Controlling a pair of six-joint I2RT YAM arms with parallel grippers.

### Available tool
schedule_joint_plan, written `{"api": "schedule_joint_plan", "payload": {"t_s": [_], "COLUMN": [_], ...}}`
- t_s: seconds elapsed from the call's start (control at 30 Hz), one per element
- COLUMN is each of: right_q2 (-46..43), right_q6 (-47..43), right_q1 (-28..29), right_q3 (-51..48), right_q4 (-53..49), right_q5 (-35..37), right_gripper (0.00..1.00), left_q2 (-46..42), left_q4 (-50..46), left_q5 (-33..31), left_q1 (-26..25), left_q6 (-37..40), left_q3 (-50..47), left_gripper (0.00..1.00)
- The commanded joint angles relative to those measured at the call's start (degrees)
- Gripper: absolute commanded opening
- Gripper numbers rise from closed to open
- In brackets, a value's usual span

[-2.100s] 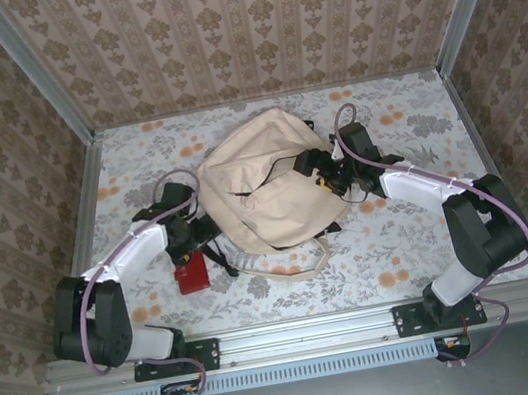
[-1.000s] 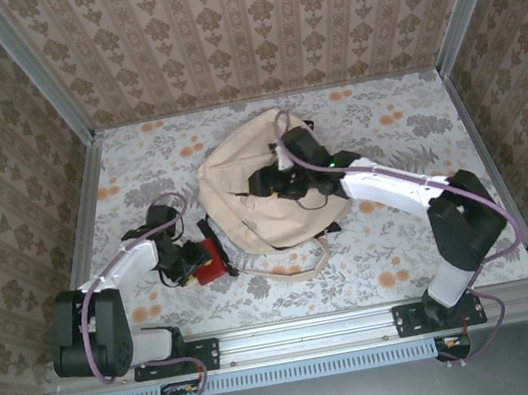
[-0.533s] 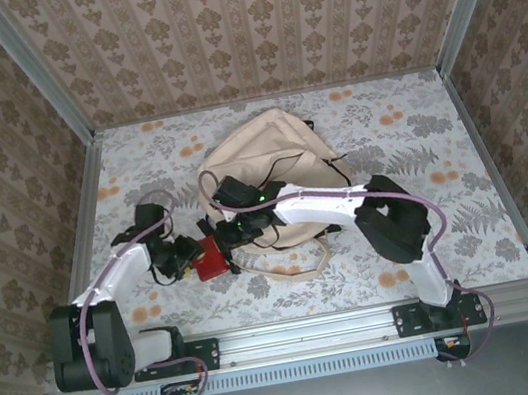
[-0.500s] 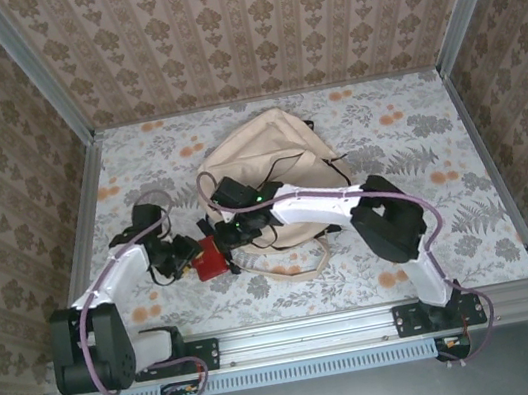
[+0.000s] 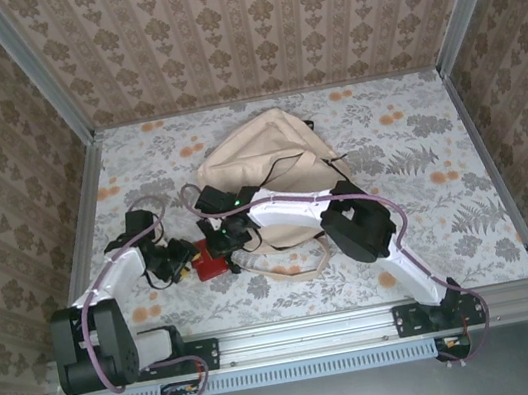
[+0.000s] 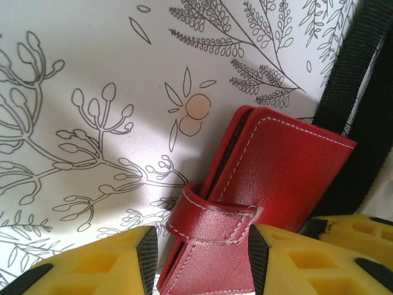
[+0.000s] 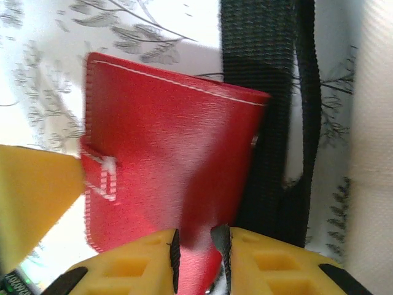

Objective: Pack books, pencil case, and school supplies into a backpack

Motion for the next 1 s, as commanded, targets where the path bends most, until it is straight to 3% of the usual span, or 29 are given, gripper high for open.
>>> {"api": "schedule_joint_plan", "payload": {"t_s": [0.0, 0.37, 0.6, 0.83, 0.97], "right_q2": [1.4, 2.4, 2.3, 2.5, 2.1], "right_q6": [0.0, 3.3, 4.6, 6.1, 7.0], "right_q1": [-0.5, -3.2, -4.3, -4.8, -5.3], "right_q3": [1.0, -2.3, -4.0, -4.9, -5.8], "right_q4": [-3.2, 0.8, 1.6, 3.8, 5.2], "right_q5": [2.0, -5.2, -6.1, -8.2, -10.0], "right_gripper": [0.29, 0.30, 0.29, 0.29, 0.29], "left_q2": [1.1, 4.8, 3.7, 6.7, 6.4], "left_q4": [2.0, 6.5, 0.9, 10.9, 14.6], "left_q5": [2.5, 7.5, 0.6, 11.1, 14.5], "left_q1": [0.2, -0.2, -0.3, -0.3, -0.2], "left_q6": [1.3, 0.7, 2.6, 0.1, -1.0], "left_q3": [-1.0, -1.2, 0.5, -2.0, -2.3], "left_gripper": [0.46, 0.54, 0.62, 0.50, 0.50]}}
